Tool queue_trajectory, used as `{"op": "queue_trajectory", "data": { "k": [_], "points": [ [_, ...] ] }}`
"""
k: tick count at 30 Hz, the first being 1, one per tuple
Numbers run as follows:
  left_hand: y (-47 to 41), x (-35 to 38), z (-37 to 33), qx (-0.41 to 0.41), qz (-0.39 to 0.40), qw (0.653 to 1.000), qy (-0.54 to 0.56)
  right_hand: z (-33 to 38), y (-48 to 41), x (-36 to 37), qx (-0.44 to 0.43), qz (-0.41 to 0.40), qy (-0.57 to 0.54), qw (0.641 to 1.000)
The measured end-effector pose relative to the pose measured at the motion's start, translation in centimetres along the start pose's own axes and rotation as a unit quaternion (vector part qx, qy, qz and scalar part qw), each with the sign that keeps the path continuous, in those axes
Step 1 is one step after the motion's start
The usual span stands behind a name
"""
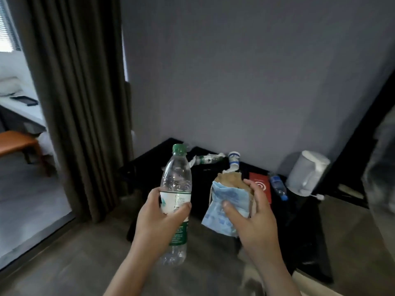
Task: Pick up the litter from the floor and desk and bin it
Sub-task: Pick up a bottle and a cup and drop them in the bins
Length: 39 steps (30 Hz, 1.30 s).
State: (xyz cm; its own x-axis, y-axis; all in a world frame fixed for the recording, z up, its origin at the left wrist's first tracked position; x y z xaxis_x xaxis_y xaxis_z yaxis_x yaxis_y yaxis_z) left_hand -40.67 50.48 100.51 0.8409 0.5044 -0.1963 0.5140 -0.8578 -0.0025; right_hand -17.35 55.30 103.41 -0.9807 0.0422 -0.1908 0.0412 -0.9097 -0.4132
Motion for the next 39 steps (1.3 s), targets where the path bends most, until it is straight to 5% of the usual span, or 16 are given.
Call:
{"op": "queue_trajectory", "data": {
  "k": [11,20,28,39],
  "points": [
    [12.2,24.8,-11.7,0.13,0.205,0.97,0.03,2.1,5.6,-29.5,-0.002,-0.224,0.04,0.974],
    [26.7,43.5,-16.0,0.181,0.396,0.899,0.034,3.4,17.5,-50.5,0.012,-0.42,0.157,0.894],
    [34.9,57.5,-16.6,0.183,0.526,0.83,0.025,1.5,23.6,-61.0,0.051,-0.537,0.232,0.81],
    [34.7,76.4,-19.9,0.162,0.621,0.766,0.041,-3.4,17.8,-71.6,0.098,-0.601,0.305,0.732]
  ]
}}
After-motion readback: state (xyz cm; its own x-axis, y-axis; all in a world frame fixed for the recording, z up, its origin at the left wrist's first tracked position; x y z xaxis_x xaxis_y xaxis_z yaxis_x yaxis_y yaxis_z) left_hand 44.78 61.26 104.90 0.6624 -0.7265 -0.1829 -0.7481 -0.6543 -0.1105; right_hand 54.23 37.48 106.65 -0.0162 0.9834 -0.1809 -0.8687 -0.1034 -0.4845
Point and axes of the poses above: each hand's wrist, its own y-axis away from the middle knuckle, its own x-axis out of the palm, z = x × y, the point moved 9 cm from there along -y, towards the middle knuckle, and after that the axes turned 7 degrees about -x, right-handed, at the moved point
